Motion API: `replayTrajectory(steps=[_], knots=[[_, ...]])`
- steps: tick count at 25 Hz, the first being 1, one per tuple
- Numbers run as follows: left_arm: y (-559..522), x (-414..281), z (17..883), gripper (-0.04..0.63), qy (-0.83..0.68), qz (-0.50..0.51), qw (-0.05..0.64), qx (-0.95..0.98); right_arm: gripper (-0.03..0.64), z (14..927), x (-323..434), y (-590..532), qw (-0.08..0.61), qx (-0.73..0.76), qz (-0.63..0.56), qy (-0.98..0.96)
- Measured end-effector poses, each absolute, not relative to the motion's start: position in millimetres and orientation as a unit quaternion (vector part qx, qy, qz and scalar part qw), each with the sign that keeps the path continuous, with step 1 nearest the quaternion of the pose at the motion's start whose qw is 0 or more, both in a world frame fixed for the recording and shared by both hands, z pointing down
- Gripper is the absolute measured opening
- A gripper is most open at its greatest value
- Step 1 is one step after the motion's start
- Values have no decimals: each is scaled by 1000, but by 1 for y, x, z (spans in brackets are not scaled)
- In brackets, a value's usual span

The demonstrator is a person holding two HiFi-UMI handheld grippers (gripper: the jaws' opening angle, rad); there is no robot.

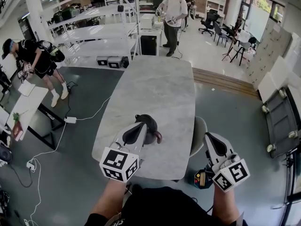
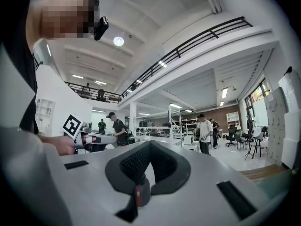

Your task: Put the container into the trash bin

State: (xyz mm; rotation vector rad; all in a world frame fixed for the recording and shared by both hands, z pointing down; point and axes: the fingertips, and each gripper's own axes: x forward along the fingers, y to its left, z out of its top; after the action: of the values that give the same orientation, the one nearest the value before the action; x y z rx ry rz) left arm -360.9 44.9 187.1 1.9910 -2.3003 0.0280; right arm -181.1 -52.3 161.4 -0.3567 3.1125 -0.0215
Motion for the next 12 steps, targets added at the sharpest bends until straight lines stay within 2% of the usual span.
replayTrajectory(steps=[7, 12], knots=[[54, -359, 171, 9, -763, 3, 27, 646, -9, 155, -166, -55, 15, -121, 5, 993], [50, -359, 192, 8, -770, 3, 48, 637, -9, 184, -162, -59, 7, -130, -28, 991]])
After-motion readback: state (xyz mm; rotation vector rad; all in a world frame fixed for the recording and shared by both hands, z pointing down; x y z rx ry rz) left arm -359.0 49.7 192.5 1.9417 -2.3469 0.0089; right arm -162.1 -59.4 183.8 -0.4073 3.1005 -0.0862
